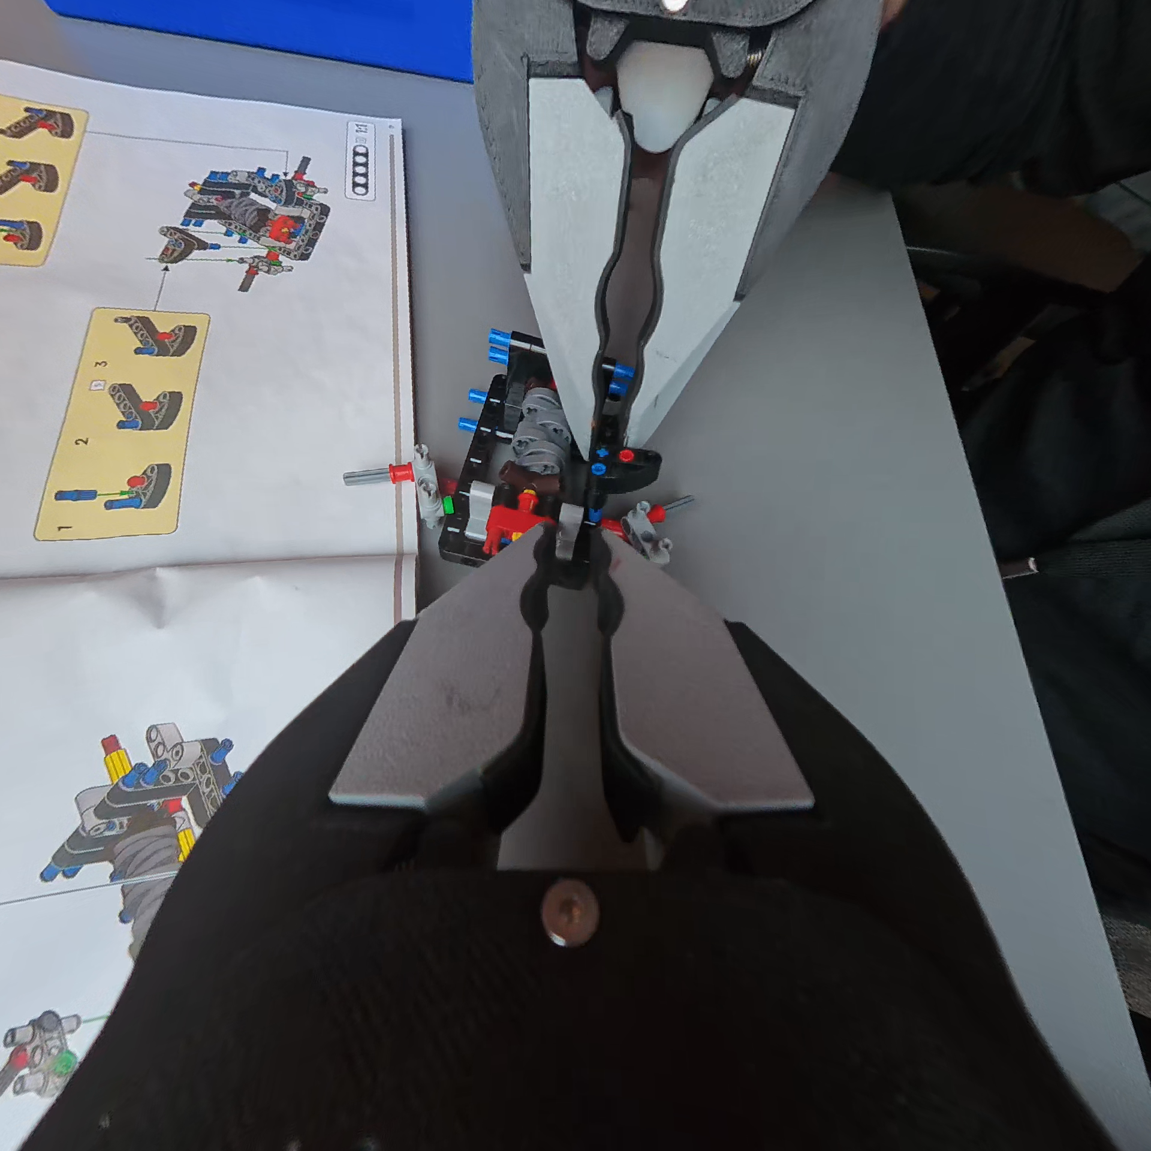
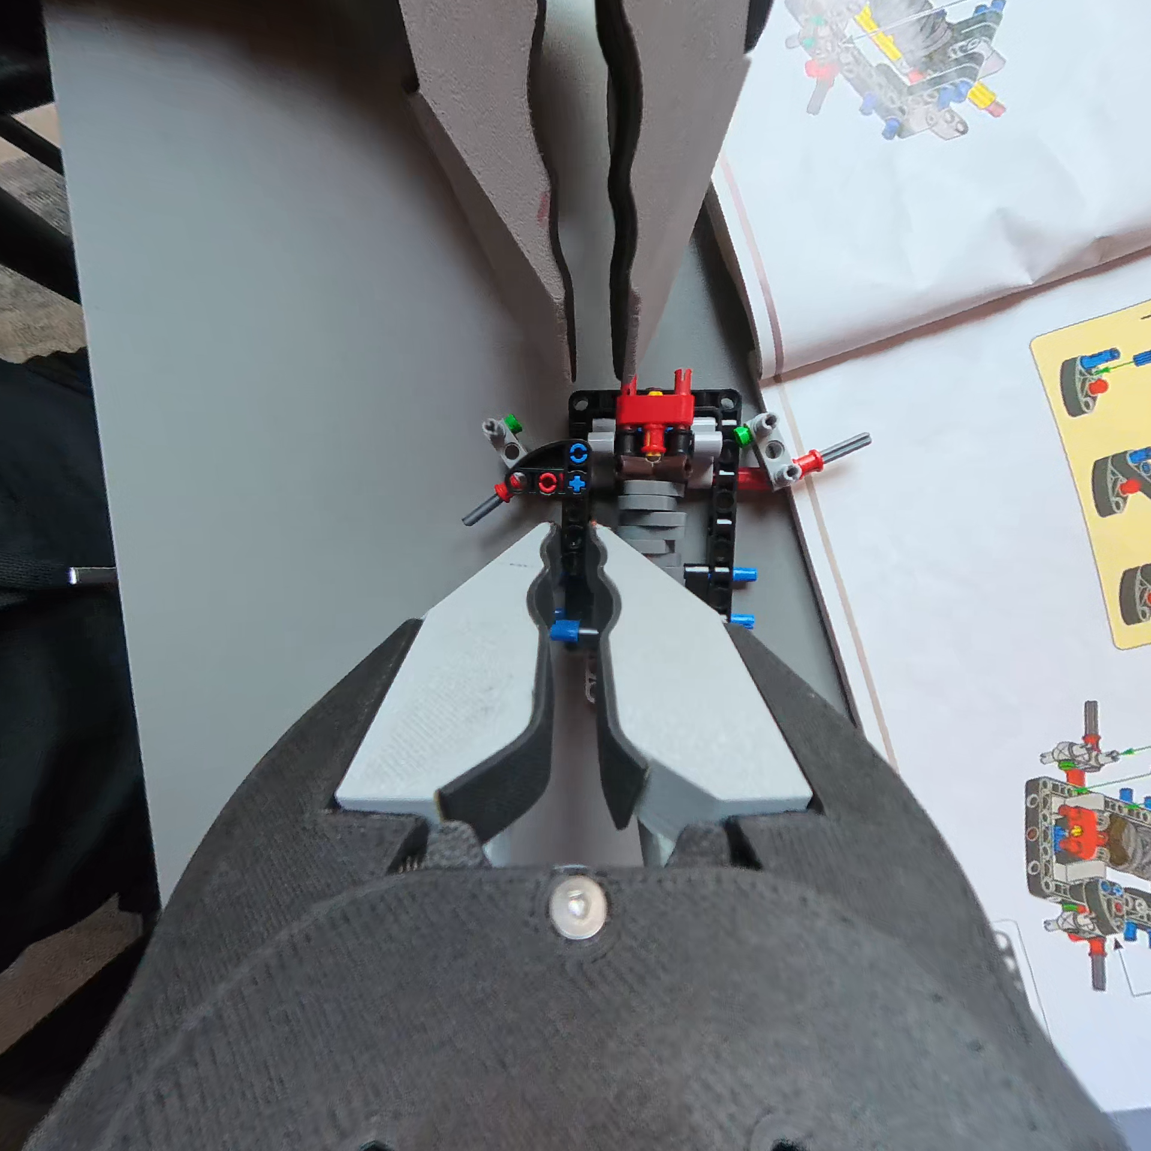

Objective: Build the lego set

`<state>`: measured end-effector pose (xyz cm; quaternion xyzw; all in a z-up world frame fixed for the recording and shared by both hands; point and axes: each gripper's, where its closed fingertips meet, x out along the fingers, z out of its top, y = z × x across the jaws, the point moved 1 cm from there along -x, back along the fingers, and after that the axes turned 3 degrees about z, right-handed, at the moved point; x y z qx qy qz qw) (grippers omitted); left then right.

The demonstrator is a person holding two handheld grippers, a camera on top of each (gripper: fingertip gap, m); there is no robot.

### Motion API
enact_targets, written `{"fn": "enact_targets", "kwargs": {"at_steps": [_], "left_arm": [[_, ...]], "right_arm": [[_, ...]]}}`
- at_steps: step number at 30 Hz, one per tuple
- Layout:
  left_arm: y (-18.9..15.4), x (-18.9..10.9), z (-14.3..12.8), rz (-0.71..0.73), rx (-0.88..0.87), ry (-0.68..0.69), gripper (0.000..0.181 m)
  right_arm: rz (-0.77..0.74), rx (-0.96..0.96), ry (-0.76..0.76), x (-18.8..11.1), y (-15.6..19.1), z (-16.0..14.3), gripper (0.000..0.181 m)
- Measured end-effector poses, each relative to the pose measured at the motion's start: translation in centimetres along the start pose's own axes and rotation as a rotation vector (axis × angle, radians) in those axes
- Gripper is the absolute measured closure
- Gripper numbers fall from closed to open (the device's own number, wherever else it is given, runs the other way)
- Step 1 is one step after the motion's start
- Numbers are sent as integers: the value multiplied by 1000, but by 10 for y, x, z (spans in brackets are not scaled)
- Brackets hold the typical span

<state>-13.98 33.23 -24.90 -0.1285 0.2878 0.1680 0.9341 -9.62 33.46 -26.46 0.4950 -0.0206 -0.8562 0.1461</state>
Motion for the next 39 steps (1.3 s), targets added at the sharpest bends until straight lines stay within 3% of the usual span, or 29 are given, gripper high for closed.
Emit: {"fn": "enact_targets", "kwargs": {"at_steps": [12, 16, 26, 36, 39], "left_arm": [[-11, 10, 1, 18, 83, 35, 171], [8, -3, -13, 121, 55, 110, 177], [-4, 13, -33, 77, 79, 214, 177], [-7, 15, -32, 32, 29, 197, 181], [-3, 10, -16, 87, 82, 124, 181]], "right_arm": [[-125, 11, 101, 3, 3, -1, 177], [-128, 54, 129, 5, 3, 0, 177], [-167, 70, 199, 8, 2, 0, 177], [-214, 96, 169, 7, 2, -3, 177], [-159, 133, 141, 7, 2, -3, 177]]}}
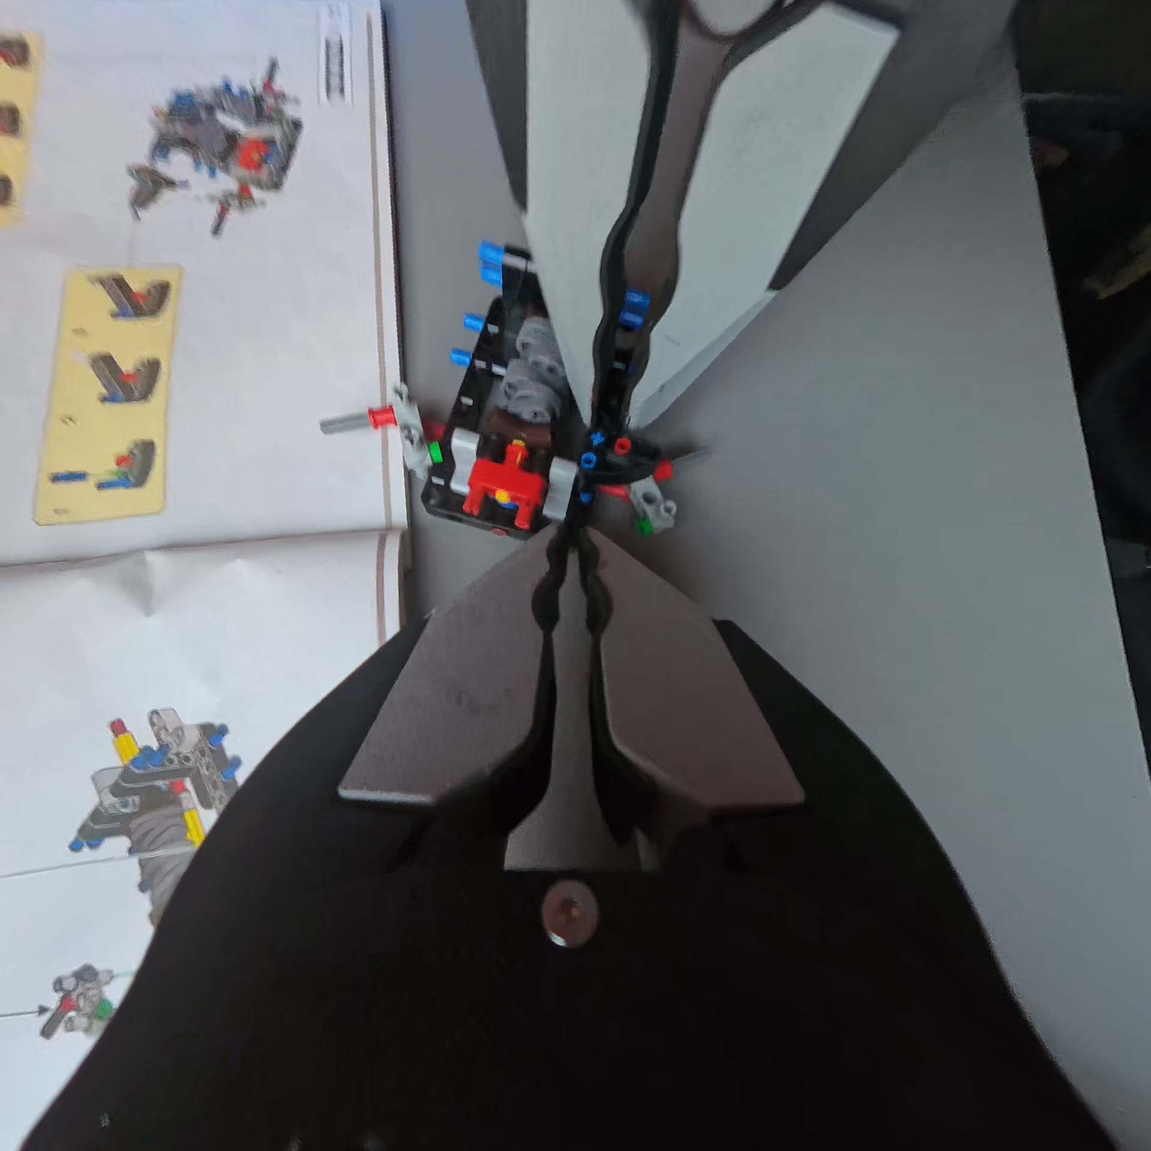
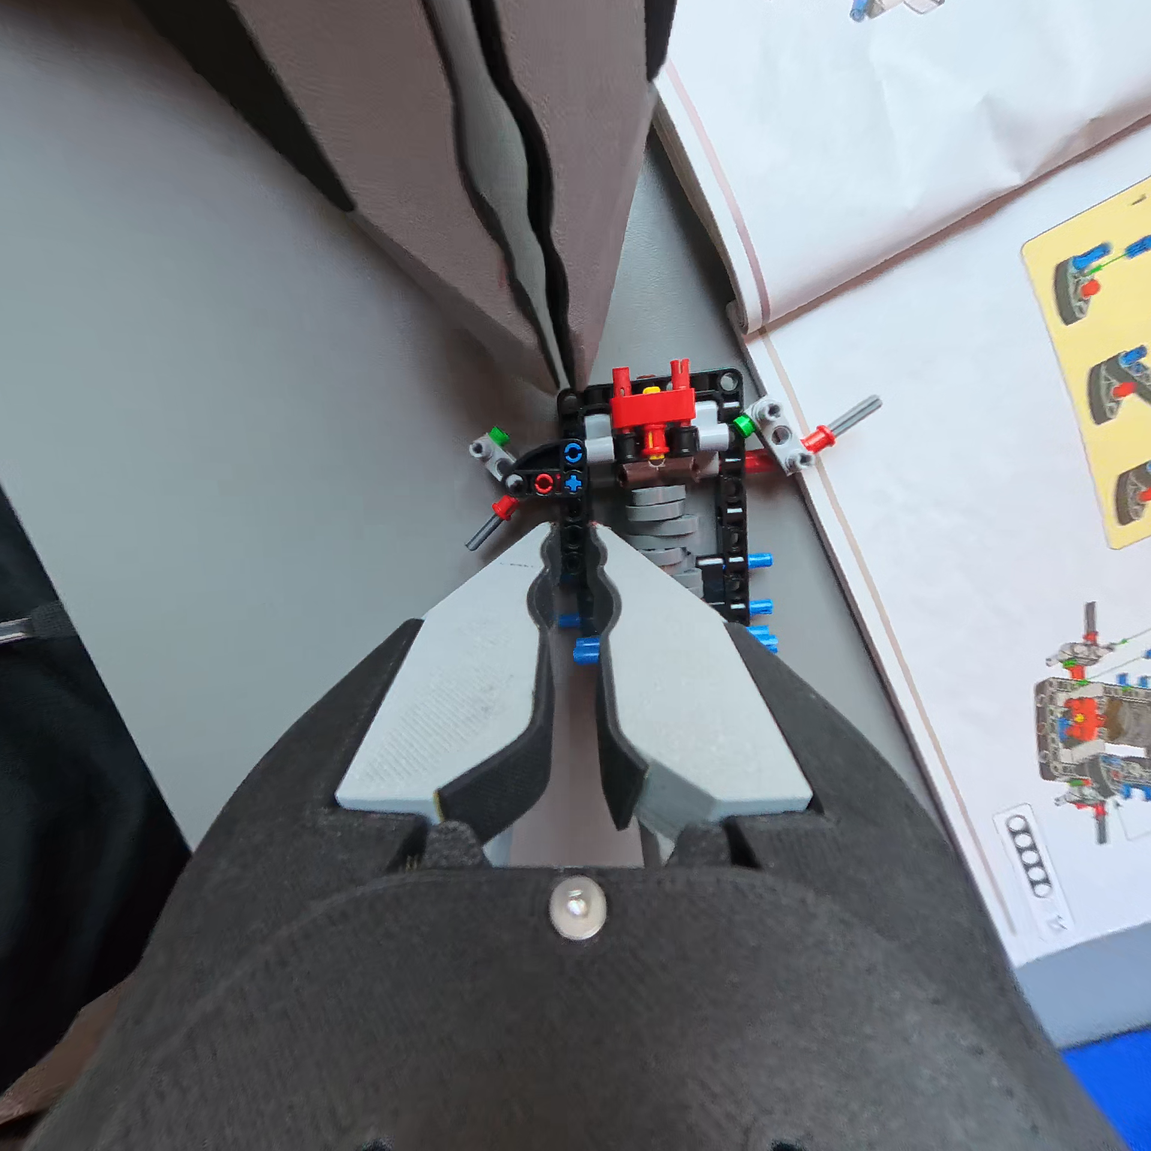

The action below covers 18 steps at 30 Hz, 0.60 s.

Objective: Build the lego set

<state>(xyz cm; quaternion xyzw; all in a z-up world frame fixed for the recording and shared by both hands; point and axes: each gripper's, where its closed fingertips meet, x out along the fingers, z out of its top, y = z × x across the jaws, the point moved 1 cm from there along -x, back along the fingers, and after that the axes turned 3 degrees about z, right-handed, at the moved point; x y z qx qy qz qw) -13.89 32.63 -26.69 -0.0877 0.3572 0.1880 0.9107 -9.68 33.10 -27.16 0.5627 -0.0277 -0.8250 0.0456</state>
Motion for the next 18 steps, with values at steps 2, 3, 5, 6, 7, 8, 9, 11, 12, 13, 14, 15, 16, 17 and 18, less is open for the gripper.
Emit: {"fn": "enact_targets", "kwargs": {"at_steps": [2, 3, 5, 6, 7, 8, 9, 11, 12, 13, 14, 15, 16, 17, 18], "left_arm": [[-5, -8, 17, -2, 62, -87, 181], [-5, -10, 23, 10, 87, -108, 178], [-5, -9, 26, 11, 129, -107, 170], [-4, -6, 26, 17, 149, -90, 169], [-4, -3, 26, 9, 175, -76, 167], [-8, 0, 25, -13, 200, -69, 167], [-12, 2, 25, -42, 218, -76, 167], [-16, 5, 24, -70, 232, -77, 171], [-15, 4, 24, -75, 236, -81, 172], [-16, 4, 24, -81, 237, -83, 172], [-16, 4, 24, -86, 244, -82, 173], [-16, 4, 24, -82, 264, -80, 173], [-14, 3, 23, -67, 291, -68, 173], [-8, 2, 21, -19, 322, -41, 170], [-1, 0, 22, 30, 350, -35, 172]], "right_arm": [[43, 19, -11, 0, 0, 0, 177], [47, 16, -14, 0, 0, 0, 177], [47, 14, -17, 0, 0, 0, 177], [51, 18, -17, 0, 0, 0, 177], [54, 23, -18, 0, 0, 0, 177], [53, 28, -21, 0, -1, 0, 178], [47, 29, -22, 0, -1, 0, 177], [32, 27, -29, 0, -2, 0, 177], [32, 30, -36, -1, -2, 0, 177], [38, 35, -43, -1, -2, 0, 177], [47, 39, -49, 0, -2, 0, 177], [57, 42, -55, -1, -2, 0, 177], [67, 43, -59, 0, -2, 0, 177], [71, 40, -62, -1, -2, 0, 177], [71, 39, -65, -1, -2, 0, 177]]}}
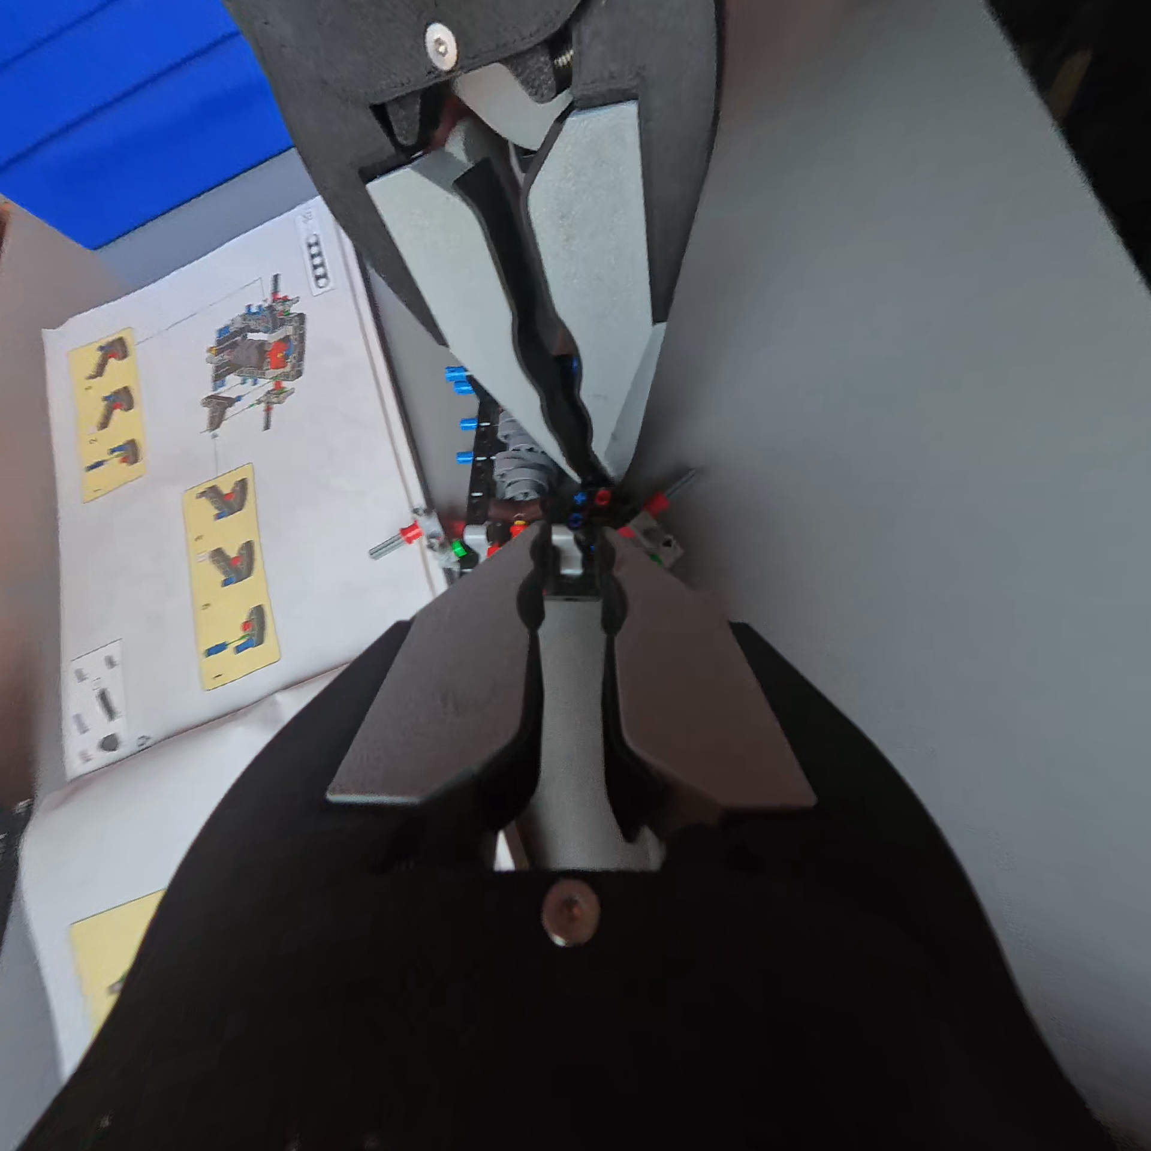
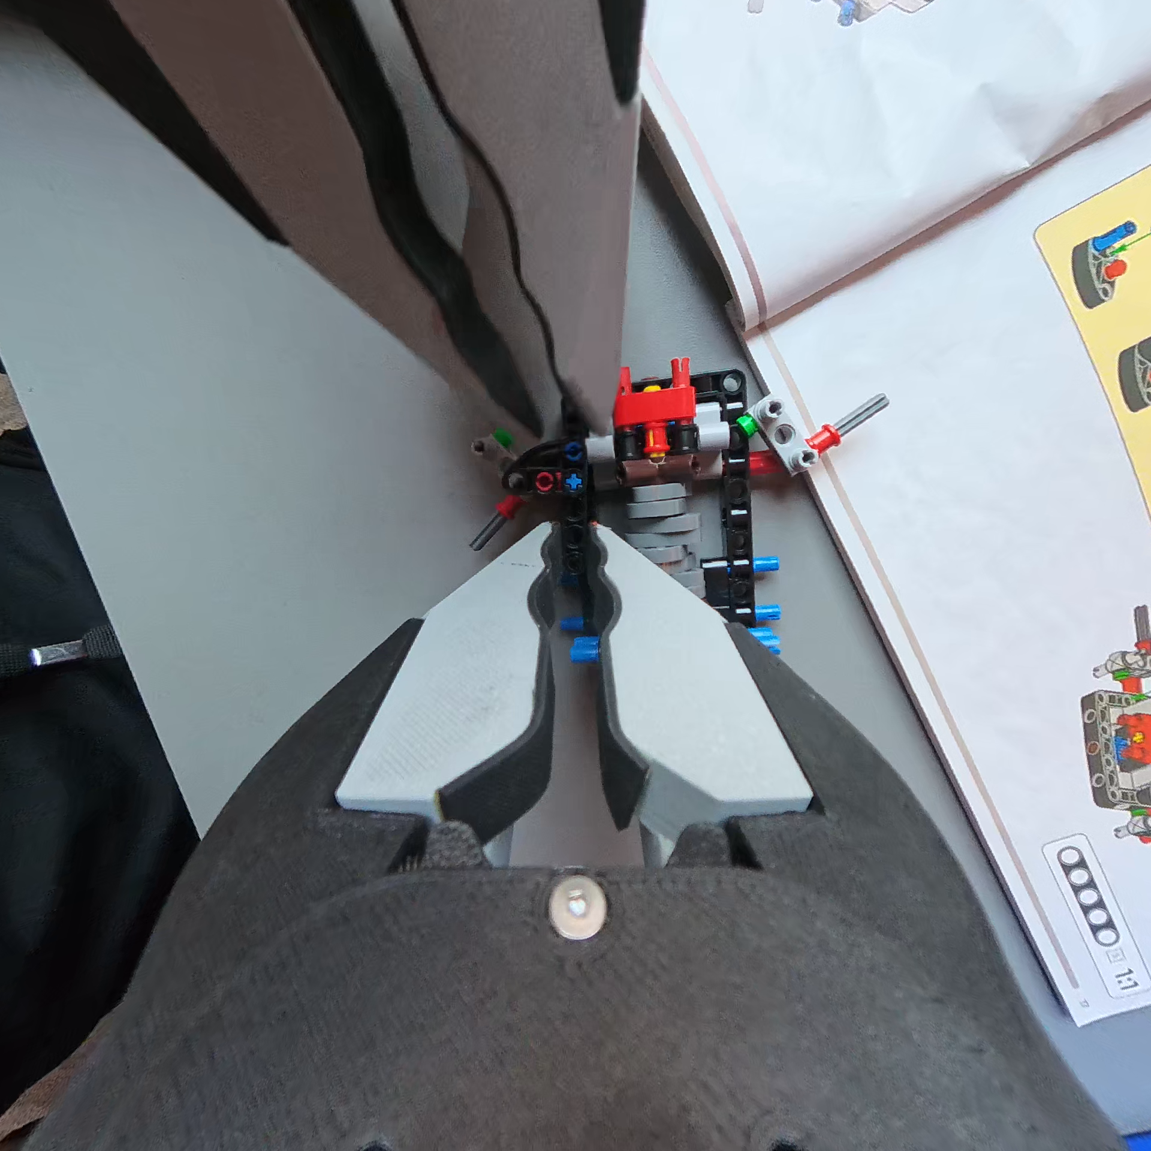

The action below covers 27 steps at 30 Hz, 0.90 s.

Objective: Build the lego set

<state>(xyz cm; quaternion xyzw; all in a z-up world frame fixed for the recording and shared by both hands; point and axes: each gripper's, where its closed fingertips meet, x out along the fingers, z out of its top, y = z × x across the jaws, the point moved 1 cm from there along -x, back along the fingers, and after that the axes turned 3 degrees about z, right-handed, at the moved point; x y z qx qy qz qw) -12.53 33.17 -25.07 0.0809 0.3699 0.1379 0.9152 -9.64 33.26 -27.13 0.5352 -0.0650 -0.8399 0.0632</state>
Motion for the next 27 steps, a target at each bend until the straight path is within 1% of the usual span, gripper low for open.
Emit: {"fn": "enact_targets", "kwargs": {"at_steps": [2, 4, 6, 10, 12, 13, 16, 18, 20, 27], "left_arm": [[3, -6, 4, 6, 14, -23, 171], [6, -8, 2, -6, -15, -2, 164], [3, -5, -1, -41, -24, 19, 164], [-6, 2, -2, -62, 48, 26, 163], [-7, 5, -2, -65, 55, 31, 158], [-7, 7, -2, -74, 27, 41, 153], [-7, 12, -2, -125, -131, 54, 145], [-7, 11, 1, -137, -198, 48, 147], [-9, 9, 1, -128, -213, 54, 152], [-10, 14, 2, -124, -267, 75, 158]], "right_arm": [[-6, -5, -5, 0, 0, 0, 177], [-16, -14, -7, 0, 0, 0, 177], [-20, -17, -8, 0, 0, 0, 177], [-21, -18, -14, 1, 0, 0, 177], [-22, -20, -15, 1, 0, 0, 177], [-22, -20, -15, 1, 1, 0, 177], [-30, -22, -13, 1, 0, 0, 177], [-31, -23, -14, 0, 0, 0, 177], [-26, -19, -16, 0, 0, 0, 177], [-37, -32, -16, 0, 0, 0, 177]]}}
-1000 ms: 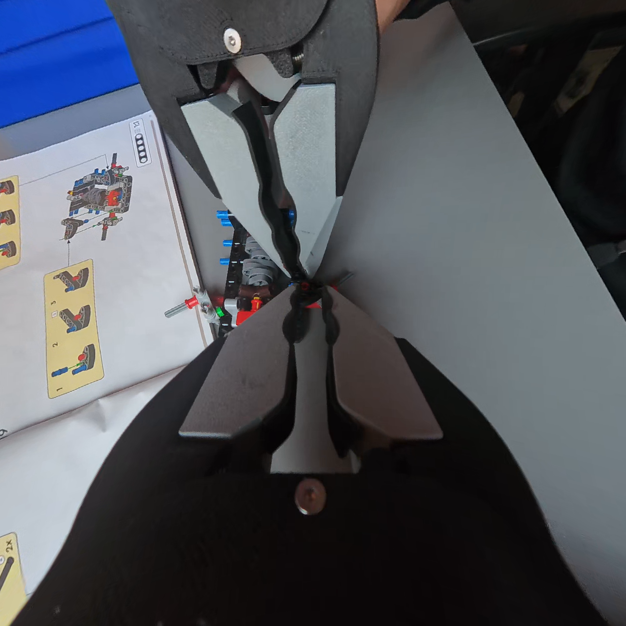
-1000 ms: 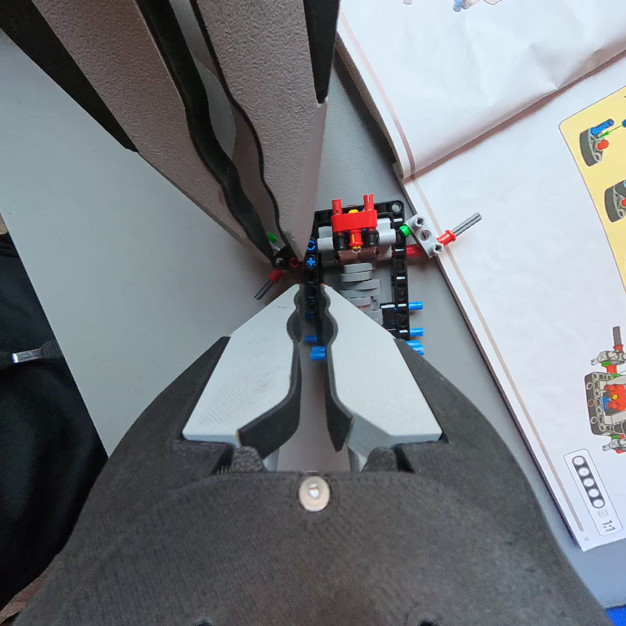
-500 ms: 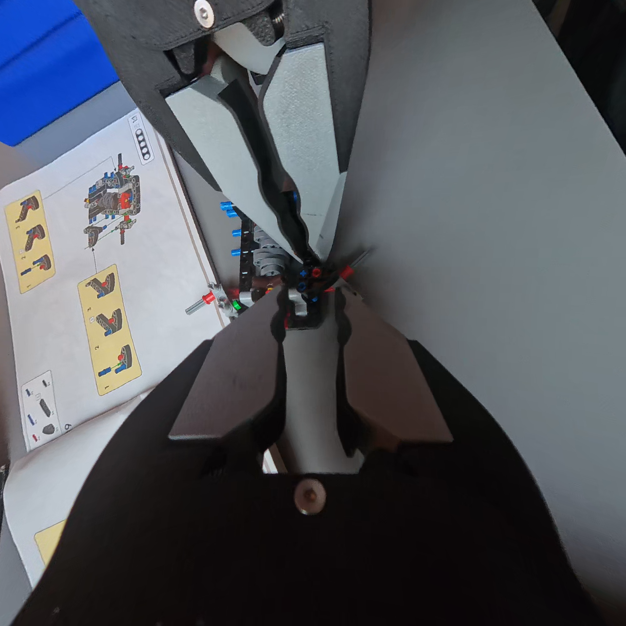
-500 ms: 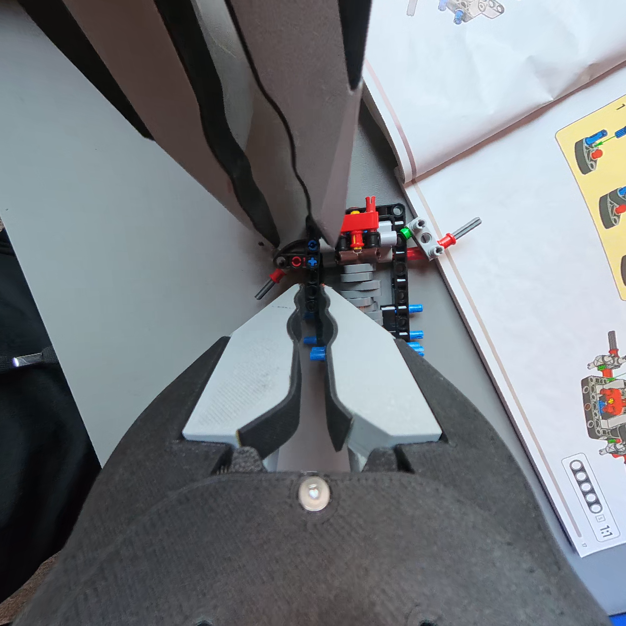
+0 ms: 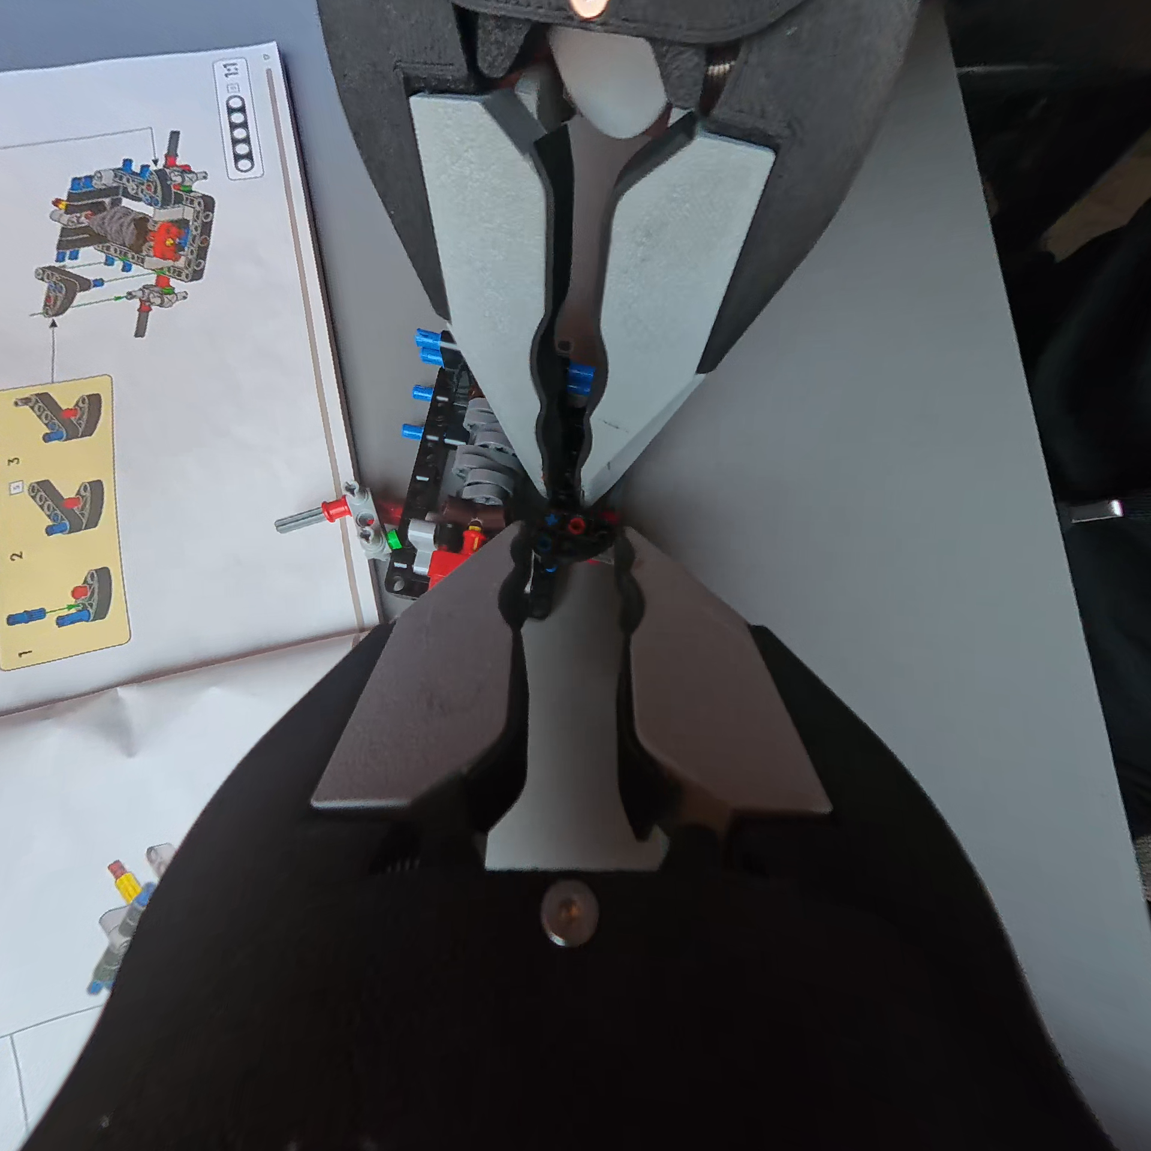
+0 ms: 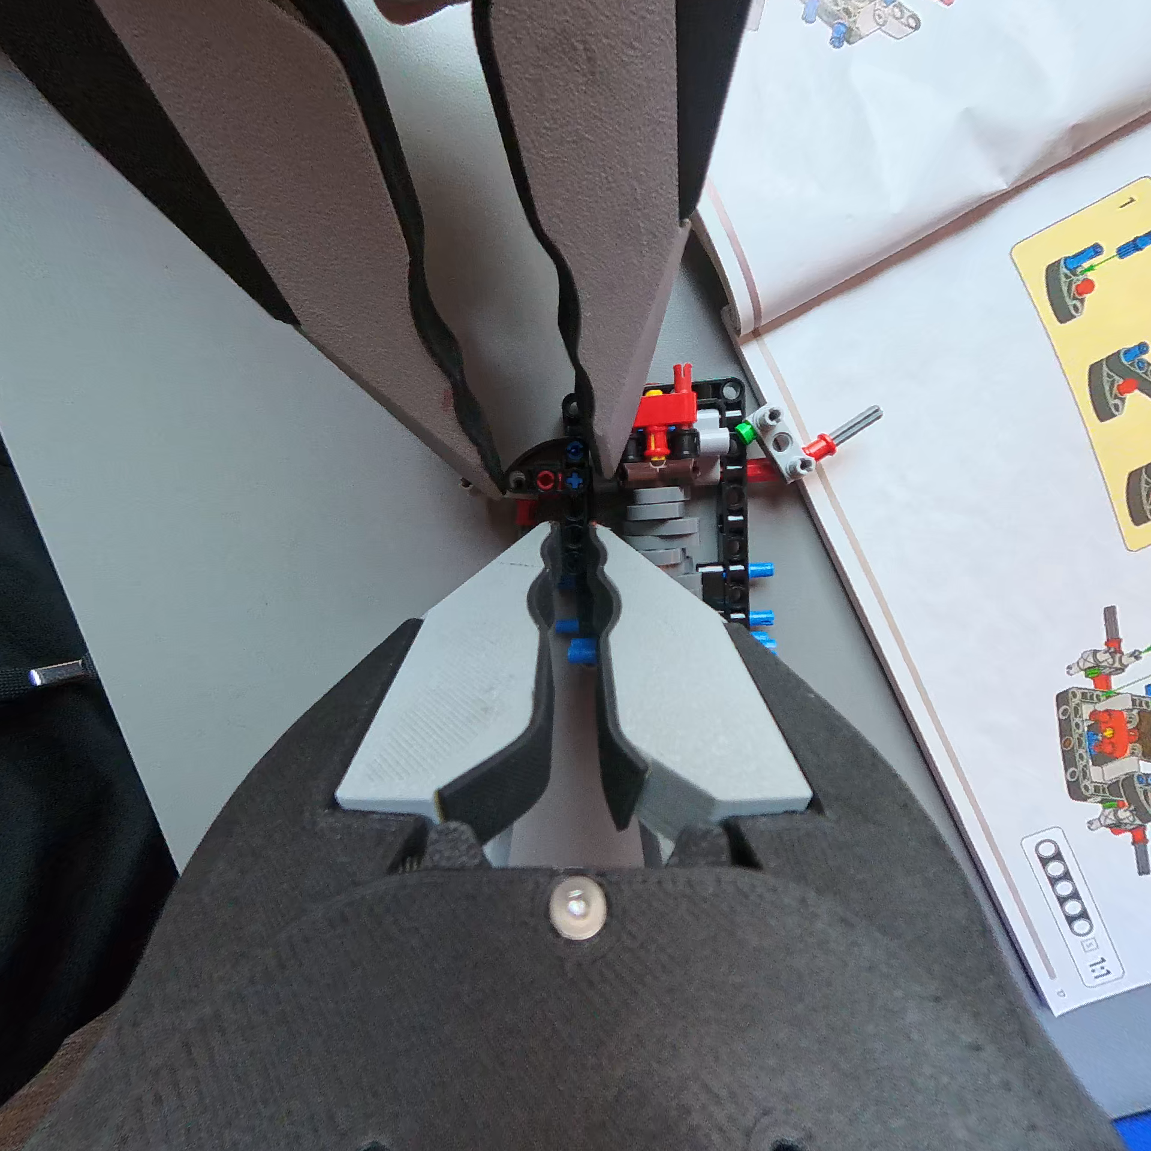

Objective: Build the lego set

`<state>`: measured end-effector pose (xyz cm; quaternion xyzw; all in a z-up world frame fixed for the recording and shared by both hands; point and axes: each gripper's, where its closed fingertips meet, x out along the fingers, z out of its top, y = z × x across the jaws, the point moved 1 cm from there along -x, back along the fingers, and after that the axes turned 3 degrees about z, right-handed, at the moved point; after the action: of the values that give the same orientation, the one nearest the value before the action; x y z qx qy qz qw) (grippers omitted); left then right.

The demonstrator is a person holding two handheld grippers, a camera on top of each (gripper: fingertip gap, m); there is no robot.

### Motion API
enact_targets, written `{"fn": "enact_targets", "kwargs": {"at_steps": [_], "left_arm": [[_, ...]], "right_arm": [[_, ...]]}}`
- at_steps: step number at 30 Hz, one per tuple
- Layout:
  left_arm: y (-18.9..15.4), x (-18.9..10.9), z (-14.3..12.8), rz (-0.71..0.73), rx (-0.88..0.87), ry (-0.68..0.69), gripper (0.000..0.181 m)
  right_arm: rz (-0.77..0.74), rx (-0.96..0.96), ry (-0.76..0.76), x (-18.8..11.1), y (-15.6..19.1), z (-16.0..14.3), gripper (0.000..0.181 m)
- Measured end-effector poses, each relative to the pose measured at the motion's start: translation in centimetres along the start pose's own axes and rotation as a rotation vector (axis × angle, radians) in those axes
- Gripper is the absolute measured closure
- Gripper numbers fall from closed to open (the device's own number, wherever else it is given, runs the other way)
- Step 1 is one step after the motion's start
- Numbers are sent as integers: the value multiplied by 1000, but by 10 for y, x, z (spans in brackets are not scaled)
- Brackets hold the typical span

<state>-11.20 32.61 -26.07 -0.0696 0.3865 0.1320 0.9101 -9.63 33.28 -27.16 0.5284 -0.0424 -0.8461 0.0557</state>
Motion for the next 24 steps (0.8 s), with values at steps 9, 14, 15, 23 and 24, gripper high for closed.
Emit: {"fn": "enact_targets", "kwargs": {"at_steps": [9, 14, 15, 23, 24], "left_arm": [[1, 0, 0, -6, 9, 27, 159], [1, 0, 0, -16, 25, 37, 158], [1, 0, 0, -17, 26, 36, 158], [1, 1, 3, 16, 18, 16, 158], [1, 1, 4, 19, 12, 7, 159]], "right_arm": [[4, -41, 22, -13, 1, -7, 168], [-61, -116, 90, -19, -1, -14, 171], [-94, -136, 104, -18, -4, -14, 175], [-113, -193, 98, -12, -2, -9, 169], [-110, -189, 92, -12, -3, -8, 170]]}}
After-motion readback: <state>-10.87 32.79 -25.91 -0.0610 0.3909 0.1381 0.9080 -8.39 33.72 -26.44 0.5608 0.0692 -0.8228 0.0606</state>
